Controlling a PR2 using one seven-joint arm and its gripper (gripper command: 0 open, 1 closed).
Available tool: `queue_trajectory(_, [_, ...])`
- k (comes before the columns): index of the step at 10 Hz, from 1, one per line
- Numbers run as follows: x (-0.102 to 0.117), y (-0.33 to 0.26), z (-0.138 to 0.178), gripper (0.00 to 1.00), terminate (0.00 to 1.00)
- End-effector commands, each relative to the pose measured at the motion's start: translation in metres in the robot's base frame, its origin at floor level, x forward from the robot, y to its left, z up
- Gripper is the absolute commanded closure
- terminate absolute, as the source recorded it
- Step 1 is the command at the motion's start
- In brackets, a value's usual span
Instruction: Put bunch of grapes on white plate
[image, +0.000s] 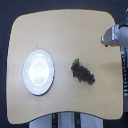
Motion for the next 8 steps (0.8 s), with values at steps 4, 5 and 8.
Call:
queue_trajectory(4, [0.009,0.001,-0.003,0.00,0.00])
queue_trajectory(5, [0.009,0.003,-0.007,0.00,0.00])
queue_trajectory(8, [0.008,0.035,-0.019,0.00,0.00])
